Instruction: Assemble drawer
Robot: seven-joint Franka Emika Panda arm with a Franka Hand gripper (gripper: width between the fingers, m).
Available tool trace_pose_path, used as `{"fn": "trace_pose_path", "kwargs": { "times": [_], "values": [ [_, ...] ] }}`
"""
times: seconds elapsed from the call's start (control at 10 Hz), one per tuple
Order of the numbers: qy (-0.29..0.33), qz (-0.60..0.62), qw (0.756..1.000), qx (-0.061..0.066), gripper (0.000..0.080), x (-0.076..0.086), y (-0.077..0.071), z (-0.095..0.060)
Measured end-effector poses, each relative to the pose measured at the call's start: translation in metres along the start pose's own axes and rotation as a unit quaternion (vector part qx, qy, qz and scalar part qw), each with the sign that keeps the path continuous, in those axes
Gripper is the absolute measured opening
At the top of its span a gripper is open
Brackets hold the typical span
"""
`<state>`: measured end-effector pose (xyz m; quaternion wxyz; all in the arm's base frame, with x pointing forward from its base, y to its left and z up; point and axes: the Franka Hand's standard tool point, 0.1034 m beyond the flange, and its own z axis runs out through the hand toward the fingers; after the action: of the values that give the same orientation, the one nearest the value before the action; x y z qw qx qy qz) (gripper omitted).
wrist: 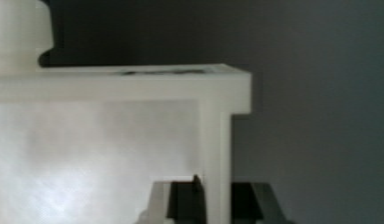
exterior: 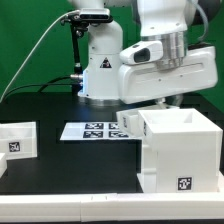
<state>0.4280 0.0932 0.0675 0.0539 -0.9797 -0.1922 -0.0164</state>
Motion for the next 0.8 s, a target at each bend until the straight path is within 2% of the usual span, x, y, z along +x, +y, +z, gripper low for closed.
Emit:
{"fn": "trace_pose_path", "kwargs": {
  "times": [0.1, 0.2, 0.7, 0.8],
  "values": [
    [-0.004, -0.072, 0.997, 0.000, 0.0034, -0.004, 0.031, -0.007],
    [-0.002, -0.133, 0.991, -0.003, 0.0034, -0.004, 0.053, -0.007],
    [-0.003, -0.139, 0.990, -0.005, 0.0034, -0.007, 0.062, -0.005],
    [-0.008, -0.211, 0.977, -0.010, 0.0034, -0.012, 0.080, -0.005]
  ]
}}
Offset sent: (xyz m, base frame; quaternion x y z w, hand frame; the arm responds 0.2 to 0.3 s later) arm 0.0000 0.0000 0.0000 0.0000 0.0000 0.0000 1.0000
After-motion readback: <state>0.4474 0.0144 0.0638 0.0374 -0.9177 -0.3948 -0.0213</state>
